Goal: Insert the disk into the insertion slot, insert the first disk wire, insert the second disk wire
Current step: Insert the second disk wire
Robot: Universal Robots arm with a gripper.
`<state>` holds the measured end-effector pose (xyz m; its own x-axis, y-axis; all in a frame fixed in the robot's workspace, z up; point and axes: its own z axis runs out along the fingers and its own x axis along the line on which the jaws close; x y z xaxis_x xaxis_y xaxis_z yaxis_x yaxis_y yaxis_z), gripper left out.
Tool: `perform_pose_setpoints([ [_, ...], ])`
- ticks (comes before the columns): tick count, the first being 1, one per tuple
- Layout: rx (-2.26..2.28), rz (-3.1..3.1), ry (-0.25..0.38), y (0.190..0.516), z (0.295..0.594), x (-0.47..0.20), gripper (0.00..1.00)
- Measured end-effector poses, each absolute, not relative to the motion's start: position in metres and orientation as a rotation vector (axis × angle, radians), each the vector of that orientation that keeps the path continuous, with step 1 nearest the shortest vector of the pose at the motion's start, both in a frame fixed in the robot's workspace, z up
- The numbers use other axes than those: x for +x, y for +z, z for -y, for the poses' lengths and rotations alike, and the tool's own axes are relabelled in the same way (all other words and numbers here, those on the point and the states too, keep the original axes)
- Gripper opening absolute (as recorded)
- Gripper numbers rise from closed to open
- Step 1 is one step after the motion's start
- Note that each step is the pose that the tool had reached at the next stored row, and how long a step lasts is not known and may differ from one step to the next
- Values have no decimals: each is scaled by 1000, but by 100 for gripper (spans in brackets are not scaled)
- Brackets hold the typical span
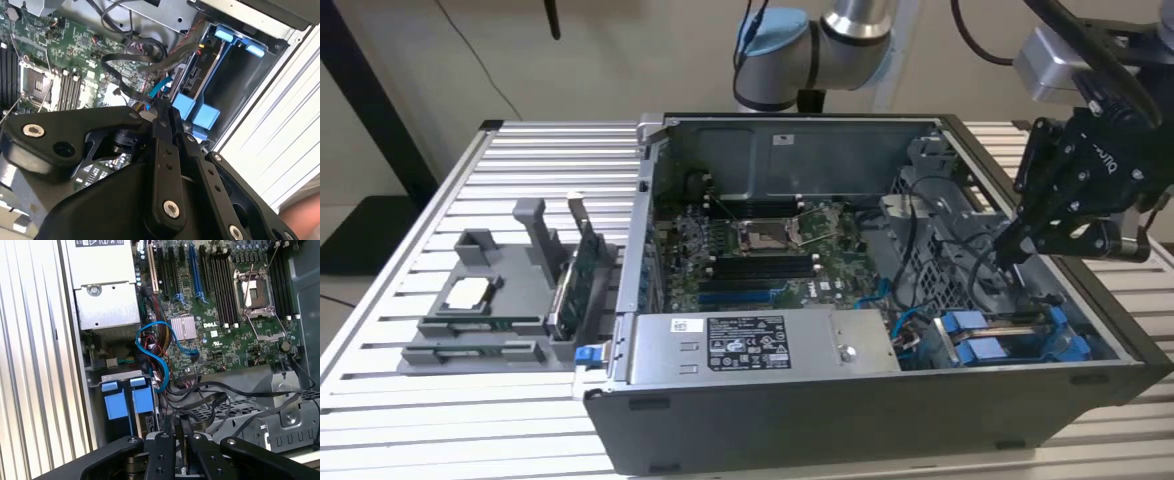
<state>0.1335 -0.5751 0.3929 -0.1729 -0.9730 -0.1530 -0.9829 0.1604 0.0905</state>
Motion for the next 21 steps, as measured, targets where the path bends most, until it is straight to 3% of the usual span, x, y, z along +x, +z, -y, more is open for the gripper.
perform_pose_setpoints([
  [10,-1978,-2342,249,388,575,131,16],
  [21,-1973,-2330,196,377,575,130,16],
])
